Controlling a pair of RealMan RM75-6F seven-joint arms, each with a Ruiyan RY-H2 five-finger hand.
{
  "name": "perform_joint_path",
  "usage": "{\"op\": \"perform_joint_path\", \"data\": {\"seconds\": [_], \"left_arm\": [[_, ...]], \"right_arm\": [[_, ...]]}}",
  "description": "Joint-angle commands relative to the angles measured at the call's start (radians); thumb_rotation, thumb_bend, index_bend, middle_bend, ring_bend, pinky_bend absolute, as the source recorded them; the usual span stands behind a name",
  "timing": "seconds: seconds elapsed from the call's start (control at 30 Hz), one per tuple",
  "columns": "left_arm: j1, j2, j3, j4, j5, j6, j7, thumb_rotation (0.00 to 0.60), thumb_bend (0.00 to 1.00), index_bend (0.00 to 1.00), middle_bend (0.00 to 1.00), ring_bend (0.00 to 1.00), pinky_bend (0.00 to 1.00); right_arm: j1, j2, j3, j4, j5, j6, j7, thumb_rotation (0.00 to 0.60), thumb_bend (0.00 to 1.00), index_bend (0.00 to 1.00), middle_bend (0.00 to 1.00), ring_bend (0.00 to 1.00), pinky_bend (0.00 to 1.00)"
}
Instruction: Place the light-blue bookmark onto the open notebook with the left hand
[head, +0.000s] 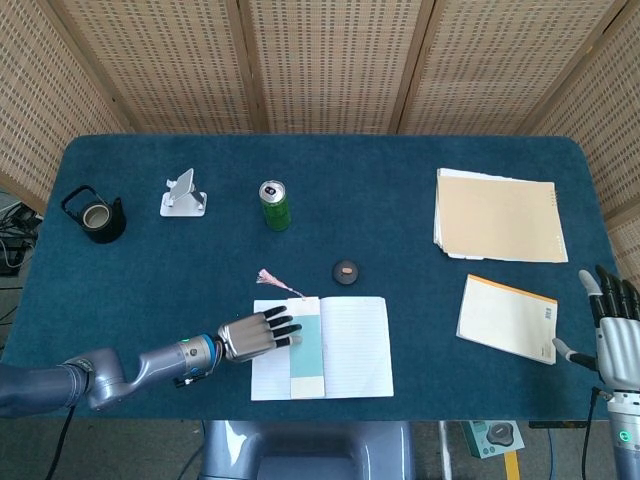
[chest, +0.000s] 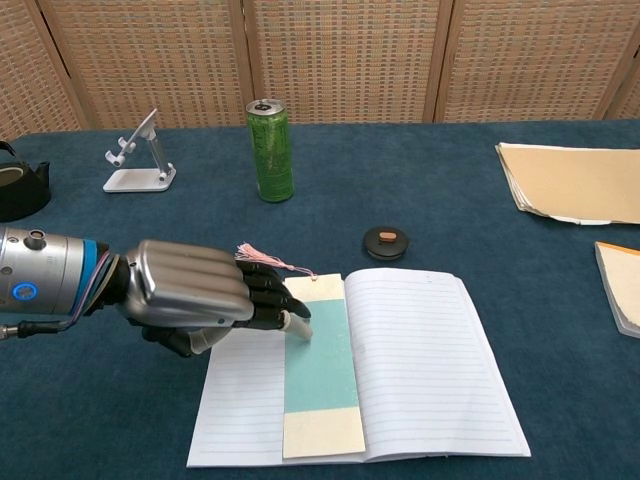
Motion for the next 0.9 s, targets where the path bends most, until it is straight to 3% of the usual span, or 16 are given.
{"op": "perform_joint_path", "data": {"seconds": [0.03,0.67,0.9], "left_arm": [[0.001,0.000,-0.001,-0.001,-0.001,0.000,0.002,0.600,1.00,0.03,0.00,0.00,0.04],[-0.006,-0.019,-0.012,-0.004,-0.009,-0.025,0.028,0.600,1.00,0.03,0.00,0.00,0.04],[0.011,-0.013,-0.025,-0.003,-0.010,0.021,0.016,0.600,1.00,0.03,0.00,0.00,0.03]], "right_arm": [[0.000,0.001,0.000,-0.001,0.000,0.001,0.000,0.600,0.10,0.02,0.00,0.00,0.00],[-0.003,0.005,0.004,-0.004,0.000,0.008,0.004,0.600,0.10,0.02,0.00,0.00,0.00],[-0.003,0.004,0.003,-0.004,-0.001,0.009,0.001,0.600,0.10,0.02,0.00,0.00,0.00]]}}
